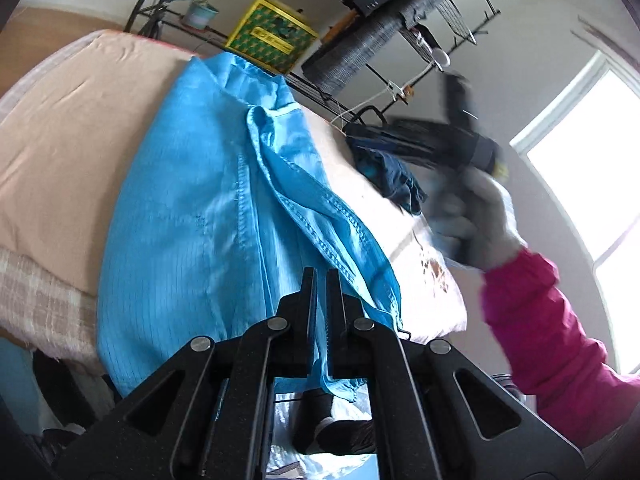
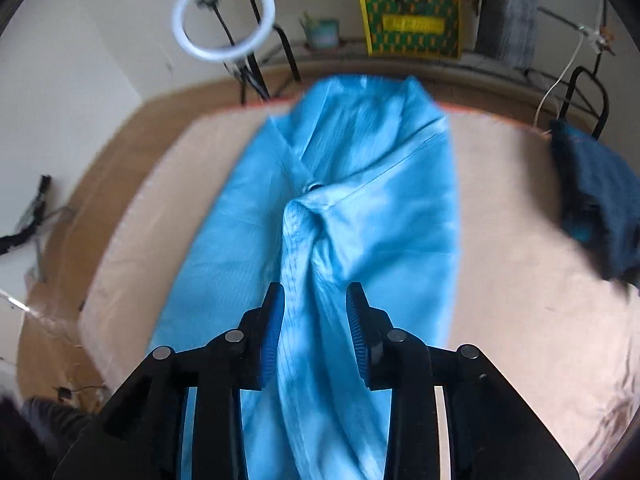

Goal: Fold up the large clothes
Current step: 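Lay the collar down and open the right gripper while the left gripper holds the shirt, then grasp the sleeve cuff with the right gripper and lift it over the body while the left gripper opens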

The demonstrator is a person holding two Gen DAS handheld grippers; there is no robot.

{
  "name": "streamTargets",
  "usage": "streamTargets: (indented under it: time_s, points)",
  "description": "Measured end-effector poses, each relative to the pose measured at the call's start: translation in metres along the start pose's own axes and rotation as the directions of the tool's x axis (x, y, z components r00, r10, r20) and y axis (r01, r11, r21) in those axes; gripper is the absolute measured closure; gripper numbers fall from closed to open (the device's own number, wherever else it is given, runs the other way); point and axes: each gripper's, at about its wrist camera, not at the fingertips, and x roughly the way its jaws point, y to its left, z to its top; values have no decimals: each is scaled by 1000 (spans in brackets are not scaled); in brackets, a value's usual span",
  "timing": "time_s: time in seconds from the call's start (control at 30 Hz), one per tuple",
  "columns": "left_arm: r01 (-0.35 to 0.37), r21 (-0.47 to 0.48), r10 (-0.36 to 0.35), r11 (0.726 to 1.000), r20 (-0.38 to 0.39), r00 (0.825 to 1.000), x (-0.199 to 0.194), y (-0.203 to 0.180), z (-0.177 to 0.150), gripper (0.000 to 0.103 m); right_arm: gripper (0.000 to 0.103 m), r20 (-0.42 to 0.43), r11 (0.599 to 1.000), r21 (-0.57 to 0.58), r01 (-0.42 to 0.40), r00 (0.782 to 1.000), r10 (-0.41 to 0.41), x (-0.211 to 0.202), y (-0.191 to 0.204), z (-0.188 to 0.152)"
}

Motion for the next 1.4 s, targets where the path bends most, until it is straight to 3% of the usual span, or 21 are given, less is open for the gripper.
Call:
streamTargets:
  time_s: [0.13,0.17,0.27,0.3,0.43,0.63,0.67,0.7,0.73,0.77,0.93,1.07,1.23,1.4]
  points:
    - [1,46,1,999,-27,1000,8,-9,4,103,71,56,999,11,-45,997,44,-65,-36,-46]
    - [5,51,-3,999,-37,999,11,-10,5,103,63,60,999,10,-48,997,47,-75,-48,-60]
    - [12,46,-8,999,-80,997,26,-11,3,85,49,68,998,25,-57,996,55,-93,-74,-109]
    - [18,39,-14,999,-99,995,33,-11,0,80,49,55,997,43,-68,996,66,-94,-84,-129]
    - [36,48,-26,998,-189,982,65,-20,-18,80,49,-11,994,85,-66,998,67,-82,-103,-185]
    - [-3,39,15,999,-301,954,120,-22,-43,80,49,-66,989,98,-107,991,114,-52,-100,-224]
    - [-8,37,19,999,-306,952,123,-22,-44,80,53,-71,992,81,-99,992,105,-47,-97,-227]
    - [-14,39,26,999,-306,952,125,-23,-44,80,63,-81,993,69,-96,992,101,-42,-93,-229]
    - [-18,43,31,999,-304,952,126,-23,-44,80,91,-91,993,62,-103,990,108,-41,-89,-233]
    - [-19,46,32,999,-297,954,124,-24,-42,80,93,-112,992,52,-111,987,117,-38,-83,-234]
    - [-36,54,48,998,-246,968,105,-23,-27,80,96,-54,996,-48,-78,996,75,-61,-46,-231]
    - [-62,58,71,996,-181,981,76,-13,-6,80,96,-32,985,-169,-42,999,37,-76,8,-227]
    - [-122,65,130,990,-124,984,54,3,21,80,96,-109,946,-318,-65,994,31,-59,74,-238]
    - [-145,44,149,989,-134,980,57,21,36,80,95,-216,922,-374,-100,976,18,1,123,-252]
